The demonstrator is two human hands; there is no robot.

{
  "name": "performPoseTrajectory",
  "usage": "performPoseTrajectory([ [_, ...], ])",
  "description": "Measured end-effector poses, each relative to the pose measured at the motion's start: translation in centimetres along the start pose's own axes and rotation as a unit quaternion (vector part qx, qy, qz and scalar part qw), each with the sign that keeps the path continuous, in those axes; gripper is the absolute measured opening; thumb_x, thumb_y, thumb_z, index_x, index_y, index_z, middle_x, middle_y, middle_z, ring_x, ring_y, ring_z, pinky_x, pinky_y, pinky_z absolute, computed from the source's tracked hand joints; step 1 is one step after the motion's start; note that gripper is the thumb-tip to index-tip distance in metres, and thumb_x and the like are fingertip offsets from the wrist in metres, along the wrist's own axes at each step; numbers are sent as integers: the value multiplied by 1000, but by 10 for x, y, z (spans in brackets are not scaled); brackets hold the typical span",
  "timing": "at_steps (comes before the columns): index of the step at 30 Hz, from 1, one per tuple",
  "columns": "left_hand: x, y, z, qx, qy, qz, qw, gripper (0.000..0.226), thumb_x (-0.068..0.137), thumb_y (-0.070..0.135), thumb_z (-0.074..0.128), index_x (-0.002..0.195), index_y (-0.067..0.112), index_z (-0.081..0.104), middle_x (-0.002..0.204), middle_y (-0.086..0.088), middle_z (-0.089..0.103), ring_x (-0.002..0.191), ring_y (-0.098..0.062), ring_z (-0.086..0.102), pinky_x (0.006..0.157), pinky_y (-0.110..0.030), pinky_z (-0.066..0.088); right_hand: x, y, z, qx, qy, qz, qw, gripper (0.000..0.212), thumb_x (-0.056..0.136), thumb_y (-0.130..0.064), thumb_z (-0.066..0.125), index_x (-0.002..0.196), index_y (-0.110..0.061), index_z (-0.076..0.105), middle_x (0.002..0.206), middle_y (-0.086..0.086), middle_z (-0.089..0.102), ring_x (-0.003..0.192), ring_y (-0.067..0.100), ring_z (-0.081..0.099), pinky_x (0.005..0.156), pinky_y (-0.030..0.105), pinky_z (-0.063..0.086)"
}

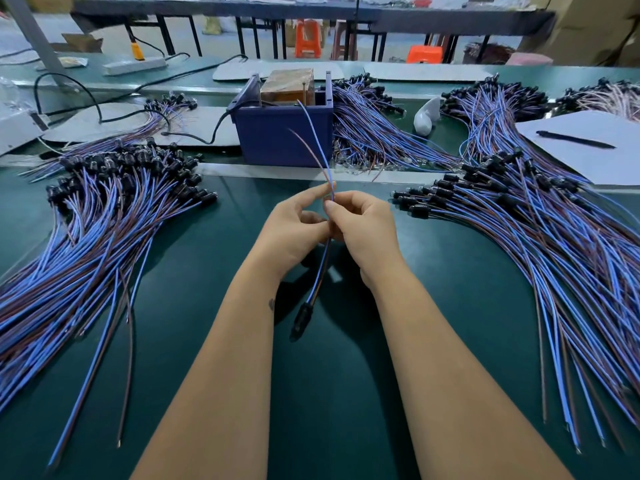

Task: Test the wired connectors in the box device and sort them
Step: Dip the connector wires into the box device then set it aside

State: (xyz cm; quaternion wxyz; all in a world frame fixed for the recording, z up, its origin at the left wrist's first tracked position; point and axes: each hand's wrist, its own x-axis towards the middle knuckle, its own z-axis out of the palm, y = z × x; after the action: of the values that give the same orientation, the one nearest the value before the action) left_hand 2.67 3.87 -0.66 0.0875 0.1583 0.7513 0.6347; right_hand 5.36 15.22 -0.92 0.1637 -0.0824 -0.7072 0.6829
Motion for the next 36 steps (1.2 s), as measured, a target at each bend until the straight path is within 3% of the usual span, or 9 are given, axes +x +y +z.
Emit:
performPoseTrajectory([
  [4, 1, 3, 4, -30, 35, -26, 999, 45, 84, 0, 54, 115, 29, 68, 65, 8, 64, 57, 0, 55, 54, -8, 42, 0, 0, -1, -25, 0, -16, 1000, 15, 92, -8, 63, 83, -17, 71, 68, 1, 66, 63, 10, 57, 60, 17, 46],
  [8, 1, 2, 4, -74, 98, -27, 992, 24, 95, 19, 54, 90, 29, 75, 61, 22, 62, 54, 7, 51, 50, -8, 41, 2, 3, -2, -63, -16, -19, 998, 9, 91, -12, 66, 87, -15, 74, 67, -5, 63, 61, 3, 51, 64, 20, 44],
  [13, 4, -4, 3, -70, 137, -25, 988, 17, 92, 25, 65, 77, 23, 71, 72, 5, 63, 62, -5, 52, 65, -28, 46, 2, 6, 4, -134, -19, -33, 990, 8, 88, -20, 71, 90, -13, 73, 72, -5, 67, 62, 2, 55, 64, 19, 44],
  [18, 7, -6, 2, -63, 144, -36, 987, 23, 93, 22, 63, 70, 21, 67, 65, 8, 61, 56, -6, 54, 61, -27, 49, 3, 6, 2, -128, 9, -49, 991, 6, 89, -18, 69, 85, -16, 71, 71, -5, 67, 67, 8, 59, 69, 26, 49],
  [23, 7, -7, 3, -41, 110, -32, 993, 25, 95, 13, 57, 71, 16, 63, 61, 7, 59, 52, -4, 52, 54, -17, 47, 2, 5, 1, -125, -17, -40, 991, 13, 88, -9, 64, 85, -20, 69, 63, -9, 59, 55, 0, 50, 57, 15, 40],
  [26, 8, -8, 4, -21, 112, -27, 993, 24, 98, 11, 52, 77, 16, 62, 62, 4, 61, 53, -4, 54, 52, -16, 46, 3, 4, 2, -97, -10, -16, 995, 22, 86, -1, 55, 81, -19, 67, 64, -4, 60, 59, 10, 50, 60, 23, 42],
  [28, 8, -8, 4, -10, 124, -30, 992, 22, 99, 8, 45, 91, 20, 61, 64, 3, 63, 57, -4, 58, 52, -17, 47, 4, 4, 0, -81, 19, 6, 996, 26, 84, 0, 49, 77, -20, 63, 65, -1, 57, 61, 18, 50, 62, 32, 42],
  [31, 10, -8, 0, -28, 156, -41, 986, 29, 96, 3, 40, 107, 21, 60, 60, 6, 60, 54, -6, 55, 48, -17, 45, 6, 4, -4, -50, 70, 43, 995, 25, 85, -1, 44, 78, -19, 59, 71, -1, 59, 50, 12, 54, 55, 26, 43],
  [36, 11, -11, -4, -47, 211, -27, 976, 26, 98, 15, 43, 94, 24, 67, 47, 14, 38, 45, -8, 33, 46, -21, 31, 8, 3, -5, 31, 81, 71, 994, 30, 83, 4, 38, 83, -16, 60, 62, -1, 47, 48, 14, 42, 46, 21, 37],
])
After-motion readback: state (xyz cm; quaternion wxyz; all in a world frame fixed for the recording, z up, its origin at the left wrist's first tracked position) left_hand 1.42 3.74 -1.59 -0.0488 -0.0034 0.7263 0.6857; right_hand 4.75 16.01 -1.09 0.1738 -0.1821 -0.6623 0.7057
